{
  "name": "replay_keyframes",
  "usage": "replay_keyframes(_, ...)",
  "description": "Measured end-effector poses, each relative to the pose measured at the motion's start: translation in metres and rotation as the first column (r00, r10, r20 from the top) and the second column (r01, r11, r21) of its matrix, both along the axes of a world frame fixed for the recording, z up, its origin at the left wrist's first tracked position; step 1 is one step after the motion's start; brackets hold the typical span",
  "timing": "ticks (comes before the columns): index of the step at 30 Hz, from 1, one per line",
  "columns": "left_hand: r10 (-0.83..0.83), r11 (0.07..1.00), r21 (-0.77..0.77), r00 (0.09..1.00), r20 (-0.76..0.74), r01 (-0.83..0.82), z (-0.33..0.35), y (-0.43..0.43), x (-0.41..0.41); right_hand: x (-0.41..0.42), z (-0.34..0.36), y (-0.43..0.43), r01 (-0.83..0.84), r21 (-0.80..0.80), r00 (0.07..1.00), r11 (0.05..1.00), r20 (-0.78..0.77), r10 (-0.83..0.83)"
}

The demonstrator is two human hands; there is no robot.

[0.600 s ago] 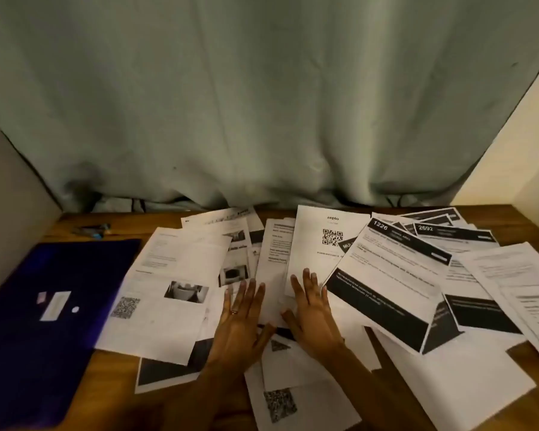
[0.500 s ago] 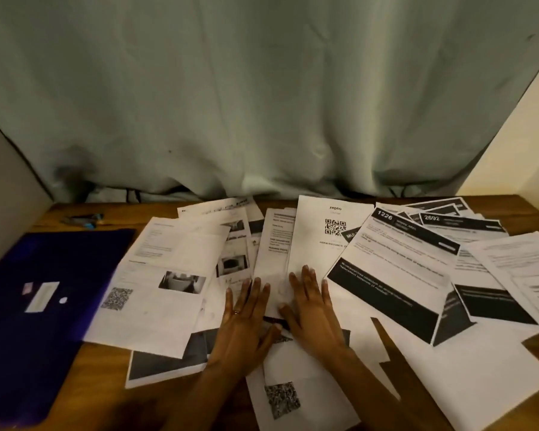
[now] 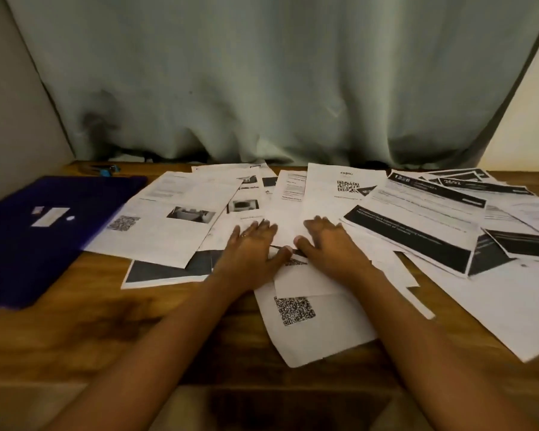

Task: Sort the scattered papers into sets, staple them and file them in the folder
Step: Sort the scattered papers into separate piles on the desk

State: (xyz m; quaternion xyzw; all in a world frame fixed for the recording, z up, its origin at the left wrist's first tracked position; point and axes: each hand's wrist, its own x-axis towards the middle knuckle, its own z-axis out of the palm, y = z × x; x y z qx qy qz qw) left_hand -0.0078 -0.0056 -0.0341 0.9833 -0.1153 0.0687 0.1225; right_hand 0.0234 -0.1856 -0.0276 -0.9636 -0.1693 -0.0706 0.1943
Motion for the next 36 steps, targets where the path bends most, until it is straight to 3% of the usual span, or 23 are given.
replay_keyframes(7, -0.016, 0.998, -0.062, 0.997, 0.077, 0.021, 0.008, 0.000, -0.009, -0.014, 0.008, 0.002, 0.018, 0.113, 1.000, 0.993, -0.016, -0.016)
replay_keyframes(10, -0.005, 0.986, -0.163, 0.995, 0.097, 0.021, 0.011, 0.000, -0.014, -0.018, 0.011, 0.002, 0.012, 0.132, 1.000, 0.991, -0.020, -0.010)
replay_keyframes(12, 0.031, 0.974, -0.224, 0.983, 0.180, 0.011, 0.014, -0.001, -0.019, -0.018, 0.012, 0.002, 0.013, 0.133, 0.999, 0.991, -0.031, -0.009)
replay_keyframes(17, 0.244, 0.966, -0.186, 0.877, 0.414, -0.181, 0.029, 0.027, -0.025, -0.017, 0.014, 0.001, 0.000, 0.150, 1.000, 0.989, -0.015, 0.002)
replay_keyframes(19, 0.354, 0.931, -0.220, 0.860, 0.368, -0.290, 0.037, 0.055, -0.030, -0.022, 0.019, 0.003, -0.037, 0.179, 0.998, 0.983, 0.061, 0.026)
replay_keyframes(22, 0.447, 0.895, -0.095, 0.877, 0.175, -0.437, 0.039, 0.096, -0.040, -0.036, 0.029, 0.014, -0.121, 0.235, 0.984, 0.964, 0.153, 0.086)
replay_keyframes(27, 0.462, 0.887, 0.079, 0.872, -0.161, -0.455, 0.024, 0.117, -0.057, -0.054, 0.042, 0.063, -0.334, 0.117, 0.932, 0.935, 0.192, 0.309)
replay_keyframes(31, 0.434, 0.900, 0.031, 0.888, -0.151, -0.434, 0.021, 0.109, -0.070, -0.057, 0.050, 0.110, -0.419, 0.012, 0.903, 0.908, 0.103, 0.416)
replay_keyframes(36, 0.431, 0.889, -0.189, 0.902, 0.033, -0.418, 0.029, 0.113, -0.094, -0.062, 0.038, 0.141, -0.553, -0.188, 0.832, 0.811, -0.070, 0.551)
